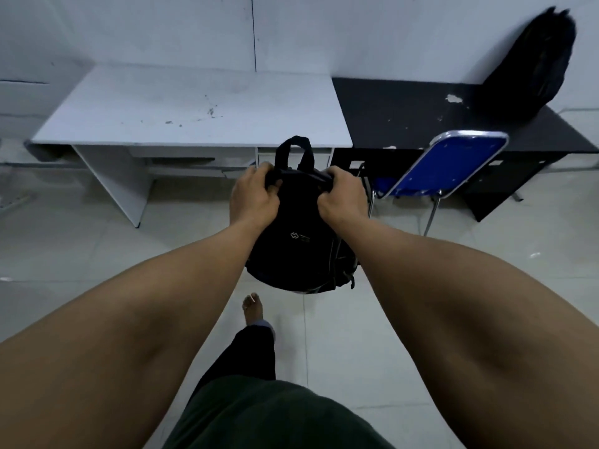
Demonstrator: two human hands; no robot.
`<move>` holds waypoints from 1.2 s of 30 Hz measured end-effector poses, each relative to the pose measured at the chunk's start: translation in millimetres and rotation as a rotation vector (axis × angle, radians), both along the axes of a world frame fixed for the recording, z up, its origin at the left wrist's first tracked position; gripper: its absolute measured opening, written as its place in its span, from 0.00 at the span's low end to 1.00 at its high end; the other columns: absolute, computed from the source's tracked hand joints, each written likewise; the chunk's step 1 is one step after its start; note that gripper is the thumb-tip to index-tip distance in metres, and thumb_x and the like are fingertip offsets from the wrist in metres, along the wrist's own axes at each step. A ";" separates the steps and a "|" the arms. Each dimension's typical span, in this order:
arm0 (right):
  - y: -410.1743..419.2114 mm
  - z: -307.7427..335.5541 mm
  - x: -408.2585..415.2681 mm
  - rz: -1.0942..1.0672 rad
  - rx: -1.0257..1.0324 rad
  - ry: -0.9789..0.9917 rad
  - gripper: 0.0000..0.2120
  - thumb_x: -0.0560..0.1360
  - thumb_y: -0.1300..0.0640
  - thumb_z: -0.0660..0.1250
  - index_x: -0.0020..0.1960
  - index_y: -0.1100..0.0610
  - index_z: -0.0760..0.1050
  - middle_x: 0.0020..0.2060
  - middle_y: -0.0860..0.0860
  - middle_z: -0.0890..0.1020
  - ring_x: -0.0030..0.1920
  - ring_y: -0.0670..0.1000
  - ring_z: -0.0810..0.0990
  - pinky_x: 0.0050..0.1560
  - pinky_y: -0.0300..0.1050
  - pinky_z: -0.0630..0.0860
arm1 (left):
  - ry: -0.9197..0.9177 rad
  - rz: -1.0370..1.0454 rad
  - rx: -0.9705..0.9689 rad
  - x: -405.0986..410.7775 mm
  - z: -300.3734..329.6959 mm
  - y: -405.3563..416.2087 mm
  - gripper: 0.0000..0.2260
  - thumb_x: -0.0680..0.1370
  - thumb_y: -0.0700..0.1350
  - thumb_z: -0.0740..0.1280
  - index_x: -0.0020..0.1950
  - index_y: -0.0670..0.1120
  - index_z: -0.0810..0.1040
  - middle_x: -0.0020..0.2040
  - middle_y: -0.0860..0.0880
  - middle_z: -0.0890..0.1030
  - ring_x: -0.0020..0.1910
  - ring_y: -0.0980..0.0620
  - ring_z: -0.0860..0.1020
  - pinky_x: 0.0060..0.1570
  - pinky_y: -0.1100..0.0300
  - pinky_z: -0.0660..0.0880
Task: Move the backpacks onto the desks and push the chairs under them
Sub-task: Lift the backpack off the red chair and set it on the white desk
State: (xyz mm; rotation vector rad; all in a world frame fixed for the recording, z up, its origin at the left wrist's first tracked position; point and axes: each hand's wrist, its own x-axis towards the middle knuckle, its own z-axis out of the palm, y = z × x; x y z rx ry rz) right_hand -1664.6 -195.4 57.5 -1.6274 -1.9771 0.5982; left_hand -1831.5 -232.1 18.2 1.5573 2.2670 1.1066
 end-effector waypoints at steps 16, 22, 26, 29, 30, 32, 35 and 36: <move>209.4 56.6 -68.4 -0.019 0.109 -0.039 0.17 0.69 0.67 0.61 0.53 0.49 0.67 0.40 0.51 0.79 0.40 0.57 0.79 0.40 0.51 0.75 | 0.082 0.017 0.113 -65.2 56.7 225.6 0.07 0.76 0.46 0.61 0.53 0.52 0.74 0.48 0.46 0.77 0.51 0.43 0.74 0.50 0.54 0.64; 290.4 80.4 -102.8 -0.041 0.181 -0.009 0.20 0.67 0.68 0.61 0.52 0.47 0.66 0.40 0.49 0.79 0.40 0.56 0.79 0.39 0.47 0.71 | 0.080 -0.016 0.135 -100.1 88.6 305.4 0.07 0.76 0.46 0.60 0.53 0.52 0.73 0.48 0.47 0.77 0.51 0.43 0.75 0.52 0.54 0.64; 341.9 91.9 -119.8 -0.058 0.196 0.031 0.21 0.67 0.69 0.61 0.52 0.47 0.67 0.39 0.48 0.78 0.39 0.55 0.79 0.38 0.49 0.74 | 0.096 -0.008 0.176 -114.9 106.7 355.8 0.09 0.75 0.44 0.61 0.54 0.51 0.74 0.48 0.47 0.76 0.51 0.43 0.75 0.51 0.55 0.63; 383.1 96.2 -132.7 -0.072 0.227 0.062 0.21 0.68 0.69 0.60 0.52 0.46 0.68 0.41 0.48 0.79 0.40 0.54 0.79 0.39 0.51 0.77 | 0.111 0.014 0.186 -126.0 114.8 398.4 0.09 0.75 0.44 0.61 0.54 0.51 0.74 0.49 0.47 0.77 0.52 0.44 0.75 0.52 0.55 0.63; 401.6 96.8 -138.7 -0.071 0.236 0.071 0.21 0.68 0.69 0.59 0.53 0.46 0.68 0.41 0.48 0.79 0.40 0.54 0.79 0.39 0.51 0.77 | 0.115 0.032 0.195 -129.9 116.4 416.5 0.09 0.76 0.44 0.61 0.54 0.51 0.74 0.49 0.46 0.77 0.53 0.44 0.74 0.52 0.55 0.63; 424.6 98.5 -143.8 -0.061 0.260 0.078 0.22 0.67 0.69 0.58 0.54 0.47 0.70 0.42 0.48 0.79 0.40 0.55 0.79 0.41 0.52 0.78 | 0.113 0.047 0.226 -133.8 117.2 438.1 0.07 0.76 0.45 0.61 0.54 0.51 0.74 0.49 0.46 0.77 0.53 0.44 0.74 0.52 0.55 0.62; 474.5 100.8 -148.0 -0.042 0.290 0.081 0.22 0.67 0.68 0.57 0.55 0.48 0.71 0.43 0.47 0.78 0.42 0.55 0.79 0.43 0.53 0.78 | 0.134 0.061 0.281 -138.5 115.6 483.6 0.07 0.77 0.46 0.62 0.54 0.51 0.74 0.49 0.47 0.77 0.54 0.44 0.73 0.52 0.57 0.59; 487.2 100.3 -149.6 -0.029 0.295 0.069 0.22 0.67 0.68 0.57 0.56 0.48 0.71 0.42 0.47 0.78 0.42 0.55 0.78 0.43 0.53 0.78 | 0.145 0.069 0.282 -140.7 115.2 494.8 0.07 0.77 0.46 0.62 0.54 0.51 0.74 0.49 0.47 0.77 0.54 0.44 0.73 0.51 0.57 0.59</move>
